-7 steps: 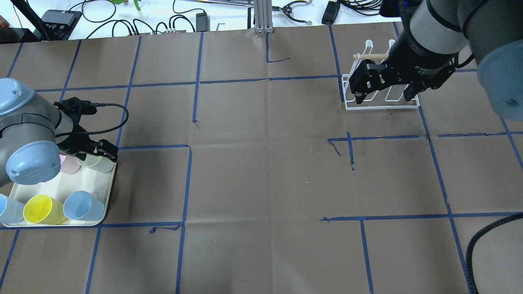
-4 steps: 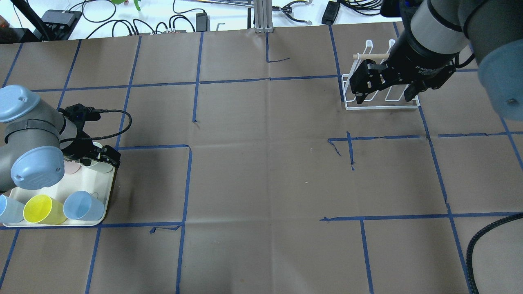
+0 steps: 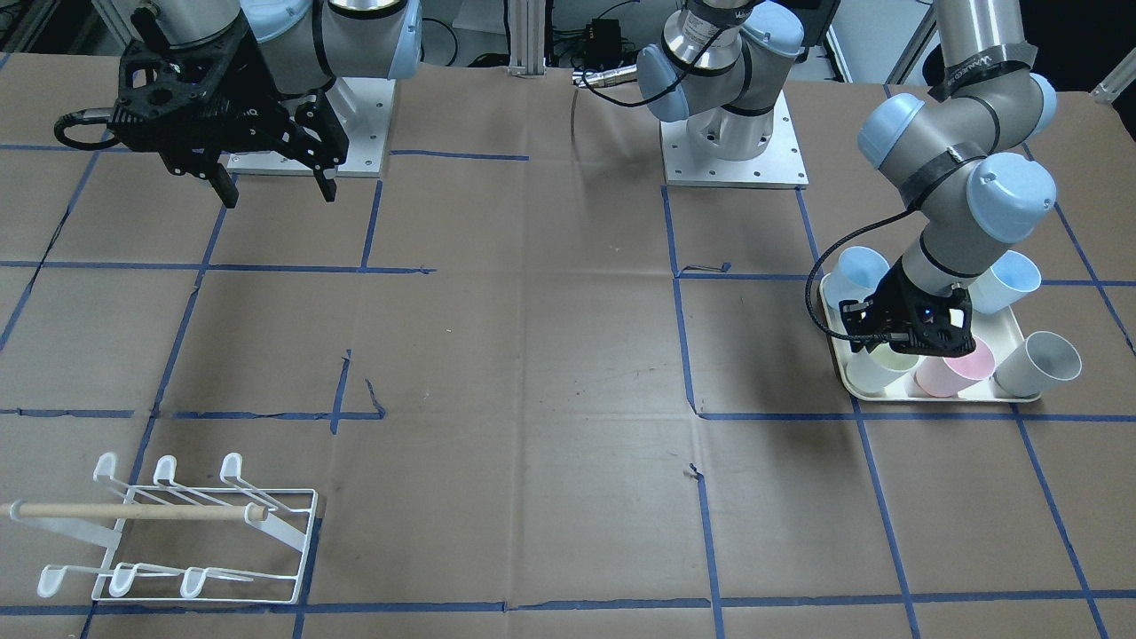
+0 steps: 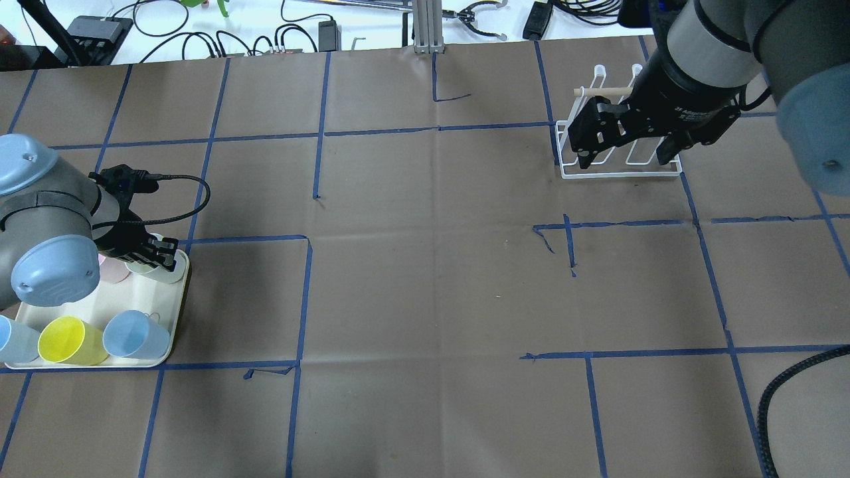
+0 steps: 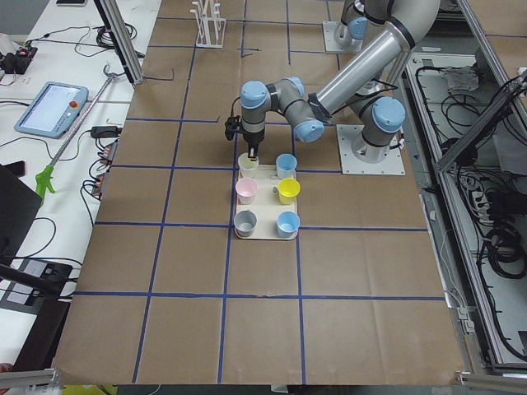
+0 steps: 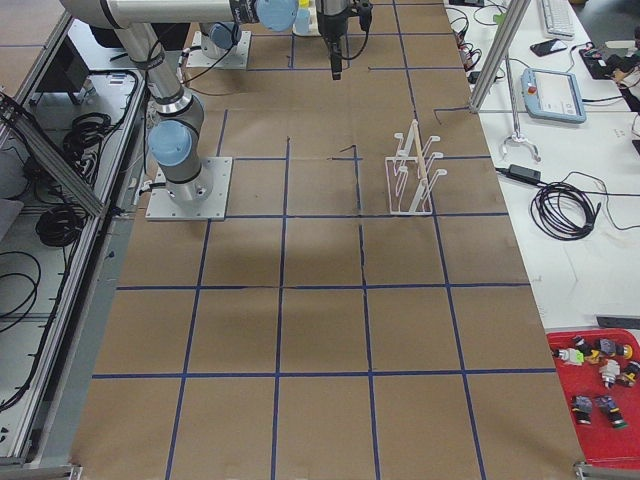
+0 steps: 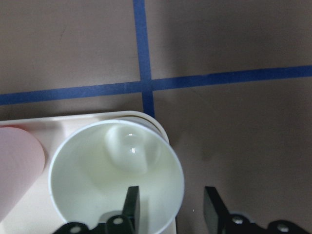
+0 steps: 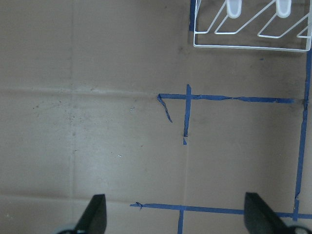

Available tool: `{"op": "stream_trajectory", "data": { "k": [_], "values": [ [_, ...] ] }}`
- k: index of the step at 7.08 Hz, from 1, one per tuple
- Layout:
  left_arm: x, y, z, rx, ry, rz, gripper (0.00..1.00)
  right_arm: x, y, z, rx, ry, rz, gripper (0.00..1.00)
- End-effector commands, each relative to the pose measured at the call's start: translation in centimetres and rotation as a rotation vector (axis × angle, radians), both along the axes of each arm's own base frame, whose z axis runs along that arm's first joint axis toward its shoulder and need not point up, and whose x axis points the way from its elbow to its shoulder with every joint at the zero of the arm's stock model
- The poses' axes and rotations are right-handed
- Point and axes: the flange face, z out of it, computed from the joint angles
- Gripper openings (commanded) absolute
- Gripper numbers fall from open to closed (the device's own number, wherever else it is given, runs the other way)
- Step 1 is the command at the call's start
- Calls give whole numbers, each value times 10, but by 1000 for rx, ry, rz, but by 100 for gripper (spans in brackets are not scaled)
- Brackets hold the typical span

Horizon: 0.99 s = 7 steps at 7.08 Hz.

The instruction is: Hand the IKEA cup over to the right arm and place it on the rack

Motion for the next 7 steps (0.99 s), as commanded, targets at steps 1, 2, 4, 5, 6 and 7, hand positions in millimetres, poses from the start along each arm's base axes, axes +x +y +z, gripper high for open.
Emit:
{"op": "stream_trajectory", "data": {
  "k": [1,2,4,5,6,7],
  "values": [
    [2,-8,22,-42,-16,-3,0,0,-3,-5,11,0,0,100],
    [5,-18,56,-44,-17,-6,0,0,-3,-5,11,-2,0,100],
    [14,-39,132,15,11,-8,0,0,-3,-5,13,0,0,100],
    [16,-51,165,44,25,-14,0,0,-3,-5,13,0,0,100],
    [9,-60,200,53,29,-32,0,0,-3,-3,9,-2,0,100],
    [0,-69,222,52,29,-51,0,0,-3,-3,6,-3,0,100]
  ]
}}
